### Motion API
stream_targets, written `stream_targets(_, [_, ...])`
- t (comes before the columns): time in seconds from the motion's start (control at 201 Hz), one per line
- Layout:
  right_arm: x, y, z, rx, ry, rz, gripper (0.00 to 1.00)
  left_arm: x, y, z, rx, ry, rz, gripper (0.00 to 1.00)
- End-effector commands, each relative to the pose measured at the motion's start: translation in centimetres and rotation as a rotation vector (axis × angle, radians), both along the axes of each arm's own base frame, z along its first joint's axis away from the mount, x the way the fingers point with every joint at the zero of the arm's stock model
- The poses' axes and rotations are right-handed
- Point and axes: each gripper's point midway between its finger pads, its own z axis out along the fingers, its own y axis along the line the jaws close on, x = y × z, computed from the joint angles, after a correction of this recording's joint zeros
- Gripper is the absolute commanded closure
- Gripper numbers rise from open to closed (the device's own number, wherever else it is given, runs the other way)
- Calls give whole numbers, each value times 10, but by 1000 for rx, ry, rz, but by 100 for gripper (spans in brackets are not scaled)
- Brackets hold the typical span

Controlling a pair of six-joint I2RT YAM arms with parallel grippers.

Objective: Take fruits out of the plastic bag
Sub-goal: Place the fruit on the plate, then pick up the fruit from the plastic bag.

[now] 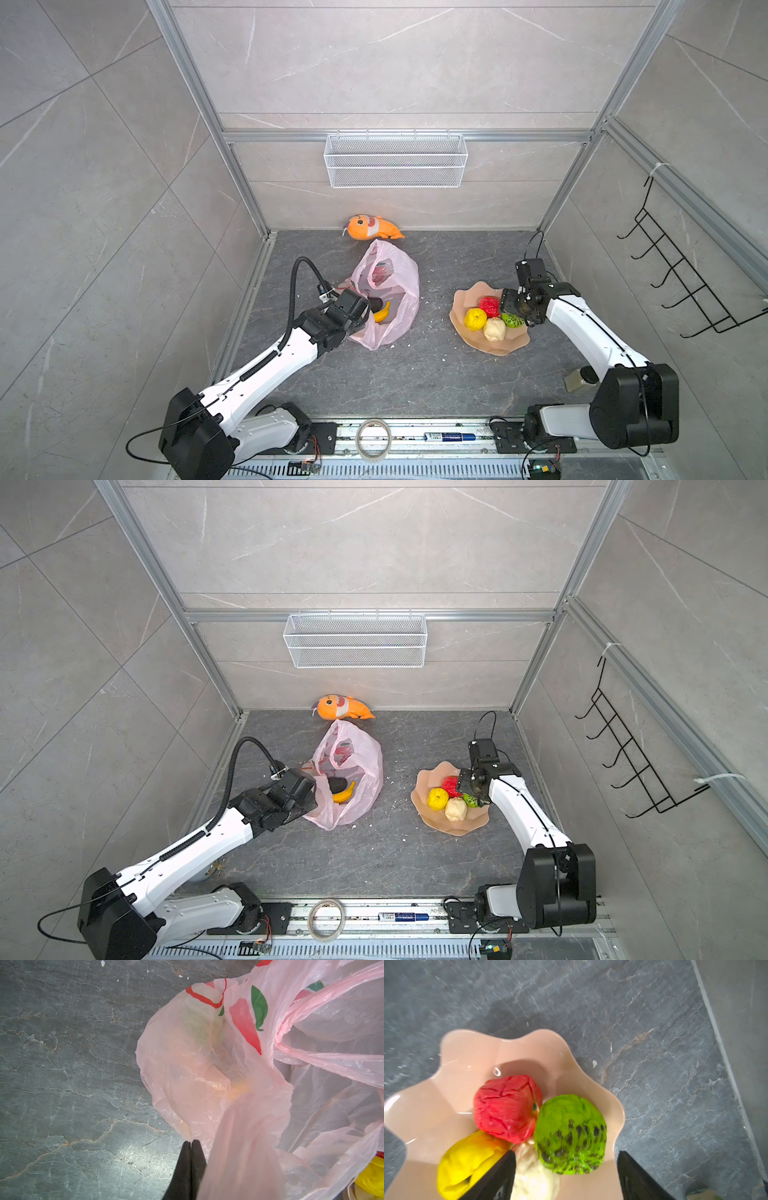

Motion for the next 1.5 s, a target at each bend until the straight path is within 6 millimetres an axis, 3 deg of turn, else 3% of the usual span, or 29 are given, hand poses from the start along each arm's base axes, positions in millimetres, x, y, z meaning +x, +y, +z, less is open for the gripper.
stream_targets(0.0, [0,17,31,61,-67,67,23,0,9,19,10,-36,21,100])
stream_targets(0.144, [9,79,70,185,-201,255,26,-12,22,14,37,-7,50,100])
stream_targets(0.493, [2,302,135,421,-344,736,31,-43,55,-1,78,45,145,100])
stream_targets(0.607, [0,360,124,460,-321,816,34,-51,63,-5,88,61,176,100])
stream_targets(0.747, [6,412,81,478,-249,853,41,-58,75,-2,106,62,219,100])
stream_targets(0.961, [16,460,17,486,-136,899,50,-63,81,-2,129,78,238,100])
stream_targets(1.12, [25,474,-14,447,-92,913,52,-73,89,-9,139,107,282,100])
stream_targets(1.499, [48,492,-32,343,-86,934,49,-72,99,3,166,67,316,100])
